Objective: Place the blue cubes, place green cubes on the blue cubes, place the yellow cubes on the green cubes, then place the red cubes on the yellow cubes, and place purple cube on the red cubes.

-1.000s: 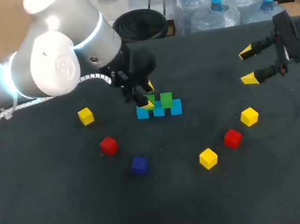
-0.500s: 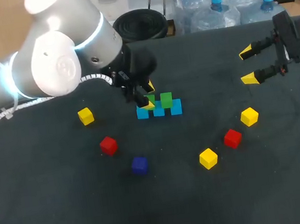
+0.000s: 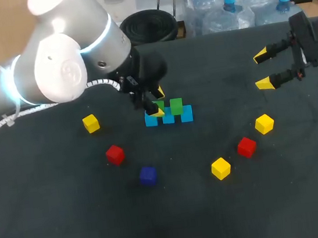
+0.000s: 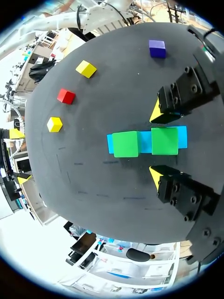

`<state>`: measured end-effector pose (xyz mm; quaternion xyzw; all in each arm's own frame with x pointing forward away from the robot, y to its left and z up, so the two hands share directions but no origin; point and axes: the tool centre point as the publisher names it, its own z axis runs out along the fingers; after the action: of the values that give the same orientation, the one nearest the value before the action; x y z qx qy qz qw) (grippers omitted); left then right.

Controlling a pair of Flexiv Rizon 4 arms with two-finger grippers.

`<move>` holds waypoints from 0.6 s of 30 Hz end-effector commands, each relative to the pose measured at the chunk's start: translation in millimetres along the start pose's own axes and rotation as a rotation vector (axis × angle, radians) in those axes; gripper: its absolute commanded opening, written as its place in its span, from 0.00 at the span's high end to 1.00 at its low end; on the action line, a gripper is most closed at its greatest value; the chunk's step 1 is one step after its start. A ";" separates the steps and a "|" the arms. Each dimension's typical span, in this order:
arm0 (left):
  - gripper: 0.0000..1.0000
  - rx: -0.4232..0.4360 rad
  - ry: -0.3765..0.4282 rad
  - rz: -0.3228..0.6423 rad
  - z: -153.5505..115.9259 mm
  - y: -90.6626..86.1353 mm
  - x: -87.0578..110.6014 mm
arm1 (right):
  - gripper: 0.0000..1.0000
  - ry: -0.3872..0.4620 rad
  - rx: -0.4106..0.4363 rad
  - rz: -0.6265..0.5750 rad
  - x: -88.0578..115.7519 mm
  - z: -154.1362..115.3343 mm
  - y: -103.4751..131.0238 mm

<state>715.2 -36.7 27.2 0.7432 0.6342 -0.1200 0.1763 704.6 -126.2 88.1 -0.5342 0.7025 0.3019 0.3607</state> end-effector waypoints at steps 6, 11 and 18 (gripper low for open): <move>0.42 0.006 0.008 0.000 1.9 3.0 -1.6 | 0.00 -0.002 0.000 -0.001 0.3 0.7 -0.3; 0.43 0.007 0.009 0.000 2.5 3.7 -1.7 | 0.00 -0.002 0.000 -0.001 0.3 0.7 -0.3; 0.40 0.005 0.013 -0.001 2.9 6.1 -0.7 | 0.00 -0.002 0.000 -0.001 0.3 0.7 -0.3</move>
<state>717.9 -37.8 25.5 0.7434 0.6351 -0.1166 0.1744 704.6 -126.2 88.1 -0.5342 0.7025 0.3018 0.3607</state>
